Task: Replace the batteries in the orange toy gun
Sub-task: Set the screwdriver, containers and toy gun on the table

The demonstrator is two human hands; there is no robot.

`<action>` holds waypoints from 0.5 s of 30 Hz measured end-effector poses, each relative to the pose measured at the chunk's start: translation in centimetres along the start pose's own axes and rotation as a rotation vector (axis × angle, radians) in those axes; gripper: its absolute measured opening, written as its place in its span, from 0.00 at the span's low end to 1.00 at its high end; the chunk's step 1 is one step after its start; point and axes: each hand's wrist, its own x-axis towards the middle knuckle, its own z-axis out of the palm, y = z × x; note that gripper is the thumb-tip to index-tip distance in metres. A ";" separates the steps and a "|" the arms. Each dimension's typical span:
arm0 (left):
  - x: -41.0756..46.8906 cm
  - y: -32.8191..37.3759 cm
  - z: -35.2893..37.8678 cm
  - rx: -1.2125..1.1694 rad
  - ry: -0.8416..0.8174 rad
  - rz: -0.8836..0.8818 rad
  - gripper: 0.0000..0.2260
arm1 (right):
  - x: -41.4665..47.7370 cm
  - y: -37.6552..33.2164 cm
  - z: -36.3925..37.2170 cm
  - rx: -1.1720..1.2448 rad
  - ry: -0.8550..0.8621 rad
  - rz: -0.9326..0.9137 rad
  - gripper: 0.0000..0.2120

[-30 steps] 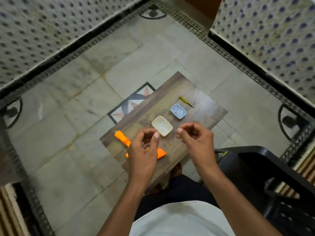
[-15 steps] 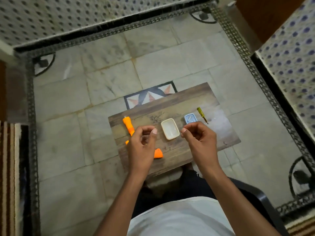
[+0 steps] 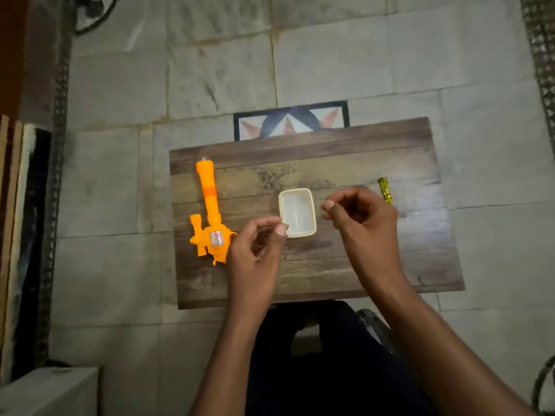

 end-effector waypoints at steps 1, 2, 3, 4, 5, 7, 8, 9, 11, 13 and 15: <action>0.8 -1.2 0.6 0.006 -0.008 0.003 0.04 | 0.7 1.1 0.3 0.004 -0.002 -0.007 0.01; 2.1 -3.2 1.4 0.020 -0.005 0.009 0.05 | 1.7 3.1 0.9 0.009 0.003 -0.011 0.01; 2.9 -4.0 1.7 0.022 -0.006 0.012 0.05 | 2.2 3.9 1.2 0.017 0.006 -0.007 0.01; 4.1 -5.6 2.3 0.021 -0.002 0.028 0.04 | 3.0 5.6 1.7 0.017 0.015 -0.012 0.01; 5.1 -6.8 2.9 0.008 0.000 0.049 0.04 | 3.7 7.0 2.2 0.023 0.027 -0.016 0.01; 7.3 -9.2 4.0 -0.008 0.012 0.109 0.03 | 5.4 10.1 3.2 0.030 0.039 -0.039 0.01; 8.2 -9.9 4.4 -0.014 0.022 0.135 0.04 | 6.0 11.2 3.6 0.032 0.042 -0.051 0.01; 8.9 -10.8 4.8 -0.027 0.028 0.172 0.05 | 6.6 12.5 4.1 0.038 0.043 -0.079 0.01; 9.9 -12.2 5.5 -0.049 0.033 0.241 0.05 | 7.3 14.5 4.5 0.048 0.054 -0.129 0.01; 10.5 -13.2 5.9 -0.069 0.037 0.307 0.05 | 7.6 15.9 4.7 0.062 0.067 -0.170 0.02; 10.6 -14.6 6.3 -0.073 0.029 0.380 0.04 | 7.5 17.3 4.7 0.077 0.074 -0.216 0.02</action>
